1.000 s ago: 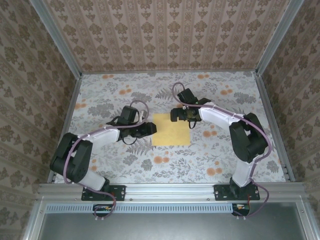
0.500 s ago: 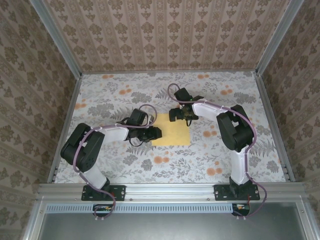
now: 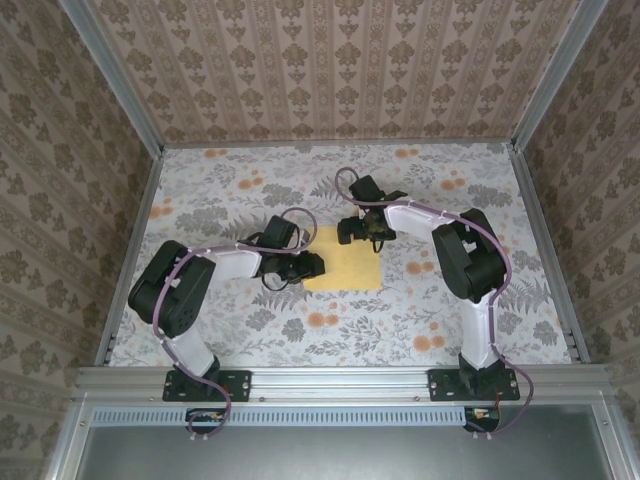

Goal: Fold a paper plane with a square sheet of paper (fold left side to right side)
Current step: Pick up the square sheet of paper from the center of the table.

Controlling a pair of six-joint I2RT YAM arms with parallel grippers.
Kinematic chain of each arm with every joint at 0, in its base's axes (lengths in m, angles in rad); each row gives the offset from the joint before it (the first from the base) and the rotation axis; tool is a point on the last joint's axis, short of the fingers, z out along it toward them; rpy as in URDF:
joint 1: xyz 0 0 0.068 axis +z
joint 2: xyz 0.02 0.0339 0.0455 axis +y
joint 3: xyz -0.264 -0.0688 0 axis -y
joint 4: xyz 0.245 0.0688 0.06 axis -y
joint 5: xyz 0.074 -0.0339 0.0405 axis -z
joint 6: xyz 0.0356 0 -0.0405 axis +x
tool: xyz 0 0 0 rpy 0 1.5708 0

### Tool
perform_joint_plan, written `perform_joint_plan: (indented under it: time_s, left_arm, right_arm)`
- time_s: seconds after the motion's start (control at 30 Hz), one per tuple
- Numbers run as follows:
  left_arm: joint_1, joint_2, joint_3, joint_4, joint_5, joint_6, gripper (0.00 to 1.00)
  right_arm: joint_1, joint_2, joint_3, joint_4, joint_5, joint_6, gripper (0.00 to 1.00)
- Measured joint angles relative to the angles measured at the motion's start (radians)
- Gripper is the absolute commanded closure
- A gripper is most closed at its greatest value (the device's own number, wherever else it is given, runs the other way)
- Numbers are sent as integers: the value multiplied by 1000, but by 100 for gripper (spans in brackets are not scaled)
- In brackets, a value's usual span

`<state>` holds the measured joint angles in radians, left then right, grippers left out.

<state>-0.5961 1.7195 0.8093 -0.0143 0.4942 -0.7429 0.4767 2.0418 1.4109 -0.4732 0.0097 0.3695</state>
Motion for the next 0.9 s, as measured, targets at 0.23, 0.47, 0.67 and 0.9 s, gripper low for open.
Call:
perform_joint_plan:
  time_s: [0.23,0.47,0.67,0.9]
  left_arm:
    - [0,1,1,0,-2,0,64]
    - [0,2,4,1,-3,-3,64]
    - [0,2,5,2,-4,-2,63]
    - [43,-66,1,-8,-13,26,45]
  right_arm:
    - [35,-39,-50,3,-34,0,4]
    - [94,-64,-77,-26,-86,16,19]
    - [102,-66,-80,-47,-136,32,39]
    - [102,-93,-97,-53,-189,26,62]
